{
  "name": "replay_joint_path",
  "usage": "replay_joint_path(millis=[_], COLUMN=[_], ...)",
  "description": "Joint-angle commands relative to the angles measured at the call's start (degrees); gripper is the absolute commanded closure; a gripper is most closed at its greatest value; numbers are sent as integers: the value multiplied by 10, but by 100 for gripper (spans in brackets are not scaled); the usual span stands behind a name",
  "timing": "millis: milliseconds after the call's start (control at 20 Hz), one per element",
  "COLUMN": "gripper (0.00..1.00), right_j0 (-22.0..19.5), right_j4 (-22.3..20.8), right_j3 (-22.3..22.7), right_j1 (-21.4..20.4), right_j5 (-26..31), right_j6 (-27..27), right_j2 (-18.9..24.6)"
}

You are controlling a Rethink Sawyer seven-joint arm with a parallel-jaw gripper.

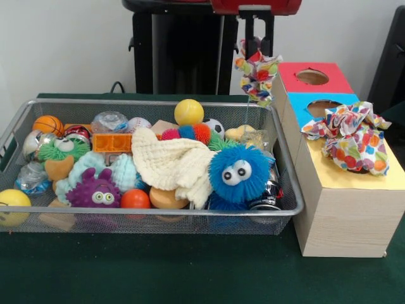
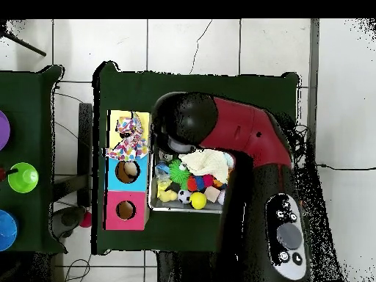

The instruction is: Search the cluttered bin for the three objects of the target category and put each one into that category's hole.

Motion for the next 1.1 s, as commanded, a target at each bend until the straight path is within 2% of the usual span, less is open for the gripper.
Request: replay_joint_path(millis=[50,250,550,1100], gripper=[100,100,100,100], right_j0=[42,73,105,117], right_j4=[42,44,49,54], right_j3=[17,19,11,1], right_j1=[28,41,55,60], right_j5=[-26,-54,-66,-72], right_j6=[255,286,329,352], right_j2=[-38,-56,-74,-86])
